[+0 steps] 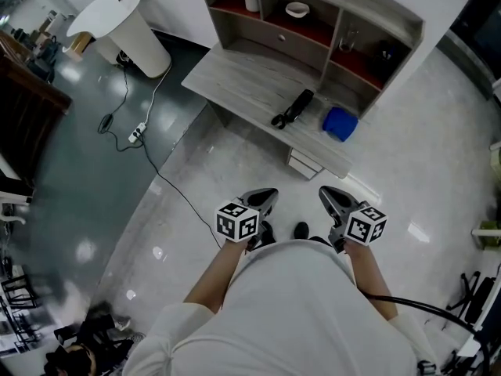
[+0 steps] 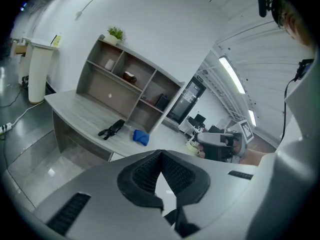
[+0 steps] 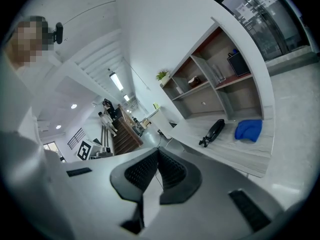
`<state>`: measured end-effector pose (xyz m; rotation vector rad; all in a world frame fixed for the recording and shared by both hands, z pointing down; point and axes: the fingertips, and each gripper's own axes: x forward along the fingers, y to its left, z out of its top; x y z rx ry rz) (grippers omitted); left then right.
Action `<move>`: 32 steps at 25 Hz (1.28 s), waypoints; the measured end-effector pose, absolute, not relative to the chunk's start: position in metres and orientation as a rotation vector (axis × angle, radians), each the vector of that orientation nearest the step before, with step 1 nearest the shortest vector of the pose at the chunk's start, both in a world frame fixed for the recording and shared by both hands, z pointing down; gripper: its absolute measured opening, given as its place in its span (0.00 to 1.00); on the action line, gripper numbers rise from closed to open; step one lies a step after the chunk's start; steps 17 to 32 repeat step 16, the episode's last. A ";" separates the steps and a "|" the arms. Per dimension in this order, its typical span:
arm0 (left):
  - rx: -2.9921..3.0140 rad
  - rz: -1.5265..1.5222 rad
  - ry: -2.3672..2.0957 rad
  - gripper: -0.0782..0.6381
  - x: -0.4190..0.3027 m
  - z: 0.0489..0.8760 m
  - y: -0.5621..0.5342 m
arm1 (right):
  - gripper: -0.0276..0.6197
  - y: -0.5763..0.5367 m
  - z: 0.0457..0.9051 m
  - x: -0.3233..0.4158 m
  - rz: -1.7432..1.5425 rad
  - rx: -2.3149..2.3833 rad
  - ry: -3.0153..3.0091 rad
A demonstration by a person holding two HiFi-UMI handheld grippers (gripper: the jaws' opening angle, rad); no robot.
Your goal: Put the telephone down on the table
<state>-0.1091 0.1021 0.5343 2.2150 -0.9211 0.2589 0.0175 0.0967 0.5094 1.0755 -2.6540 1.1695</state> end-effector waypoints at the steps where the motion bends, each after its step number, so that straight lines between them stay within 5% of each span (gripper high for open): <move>1: 2.213 0.255 -0.924 0.12 -0.109 0.533 0.103 | 0.07 0.097 0.509 0.018 1.172 1.076 -2.652; 32: 2.207 0.234 -0.917 0.12 -0.096 0.529 0.104 | 0.07 0.093 0.500 0.027 1.178 1.101 -2.677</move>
